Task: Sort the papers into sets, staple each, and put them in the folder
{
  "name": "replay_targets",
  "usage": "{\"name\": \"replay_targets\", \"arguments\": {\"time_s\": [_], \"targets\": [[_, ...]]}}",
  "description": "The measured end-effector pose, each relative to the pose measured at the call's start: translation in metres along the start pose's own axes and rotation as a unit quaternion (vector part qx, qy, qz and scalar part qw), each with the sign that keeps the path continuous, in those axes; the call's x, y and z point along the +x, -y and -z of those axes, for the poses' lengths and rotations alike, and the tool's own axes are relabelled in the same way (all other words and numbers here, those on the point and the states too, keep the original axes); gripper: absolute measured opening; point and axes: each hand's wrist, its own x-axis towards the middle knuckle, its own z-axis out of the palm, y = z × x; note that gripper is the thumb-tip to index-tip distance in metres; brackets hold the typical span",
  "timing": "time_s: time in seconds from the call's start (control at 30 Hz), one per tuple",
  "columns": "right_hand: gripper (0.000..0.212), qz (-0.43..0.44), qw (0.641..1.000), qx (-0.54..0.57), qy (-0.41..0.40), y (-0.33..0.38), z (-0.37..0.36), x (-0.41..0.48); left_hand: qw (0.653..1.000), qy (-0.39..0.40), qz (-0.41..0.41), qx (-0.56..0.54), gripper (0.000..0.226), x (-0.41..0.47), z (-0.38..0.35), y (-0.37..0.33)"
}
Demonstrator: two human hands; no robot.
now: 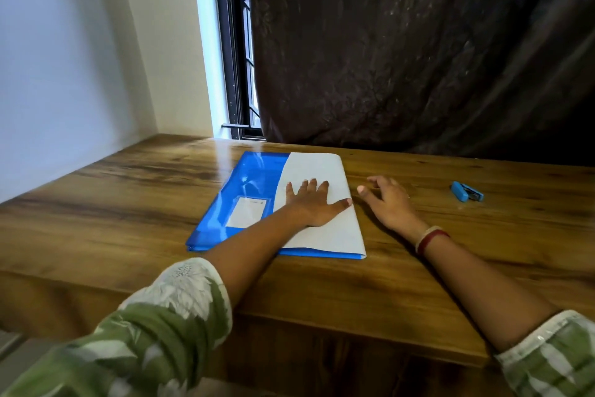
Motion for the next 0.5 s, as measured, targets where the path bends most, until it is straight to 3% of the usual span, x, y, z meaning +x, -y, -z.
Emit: {"name": "replay_targets", "arguments": {"time_s": [0.33, 0.5], "targets": [[0.055, 0.041, 0.998, 0.004, 0.051, 0.002, 0.006, -0.006, 0.999, 0.003, 0.04, 0.01, 0.079, -0.02, 0.02, 0.116], [0.056, 0.043, 0.997, 0.01, 0.066, 0.002, 0.01, -0.008, 0.998, 0.021, 0.048, 0.02, 0.076, -0.025, 0.025, 0.129]]}}
